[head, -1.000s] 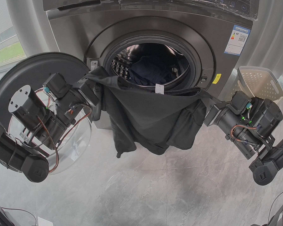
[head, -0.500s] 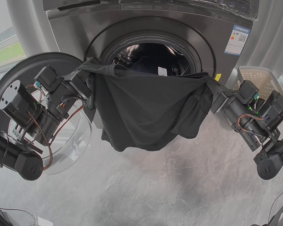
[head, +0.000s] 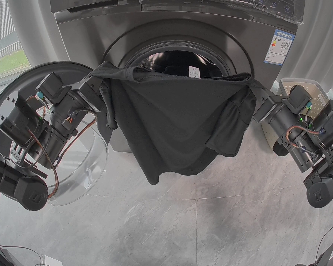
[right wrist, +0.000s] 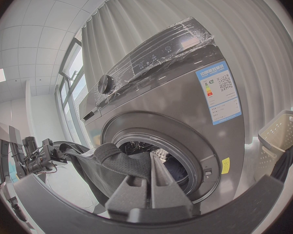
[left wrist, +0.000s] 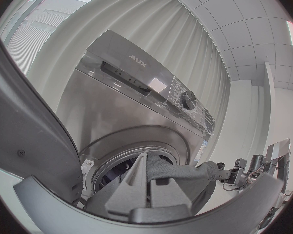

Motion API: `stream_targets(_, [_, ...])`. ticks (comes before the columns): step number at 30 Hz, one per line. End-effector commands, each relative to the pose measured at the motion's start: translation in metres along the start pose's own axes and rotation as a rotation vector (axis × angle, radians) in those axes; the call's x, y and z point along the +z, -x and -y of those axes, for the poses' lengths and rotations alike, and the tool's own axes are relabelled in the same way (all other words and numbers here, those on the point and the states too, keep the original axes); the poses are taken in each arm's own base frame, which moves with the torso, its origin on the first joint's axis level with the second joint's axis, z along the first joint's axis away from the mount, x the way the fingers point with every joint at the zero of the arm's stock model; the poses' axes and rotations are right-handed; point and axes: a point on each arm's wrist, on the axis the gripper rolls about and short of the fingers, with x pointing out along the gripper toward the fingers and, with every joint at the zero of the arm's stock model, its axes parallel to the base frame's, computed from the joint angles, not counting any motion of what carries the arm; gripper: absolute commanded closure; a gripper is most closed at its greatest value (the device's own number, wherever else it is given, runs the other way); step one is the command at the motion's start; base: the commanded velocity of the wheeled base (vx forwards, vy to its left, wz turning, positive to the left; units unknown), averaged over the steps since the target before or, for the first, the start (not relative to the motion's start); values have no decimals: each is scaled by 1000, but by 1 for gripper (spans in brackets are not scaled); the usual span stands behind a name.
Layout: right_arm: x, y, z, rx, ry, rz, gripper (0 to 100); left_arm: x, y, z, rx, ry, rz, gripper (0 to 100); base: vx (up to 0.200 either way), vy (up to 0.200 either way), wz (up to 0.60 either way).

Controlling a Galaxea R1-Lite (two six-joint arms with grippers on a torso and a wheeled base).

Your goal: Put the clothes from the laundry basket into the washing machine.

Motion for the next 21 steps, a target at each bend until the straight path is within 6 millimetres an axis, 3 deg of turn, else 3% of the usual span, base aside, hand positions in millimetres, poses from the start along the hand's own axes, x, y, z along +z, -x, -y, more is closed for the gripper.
stream_targets(1, [2, 0, 0, -1, 0, 7, 100, 3, 0, 1, -5, 0, 10, 100, 0, 0, 0])
stream_targets(11, [2, 1, 2, -7, 4, 4, 100, 0, 1, 4, -14, 6, -3, 100, 0, 0, 0])
stream_targets(16, [-8, 2, -7, 21, -13, -34, 100, -14, 1, 29, -87, 54, -48, 100, 0, 0, 0])
stream_targets(21, [-59, -8, -9, 34, -17, -163, 100, -36, -9, 48, -165, 92, -92, 100, 0, 0, 0])
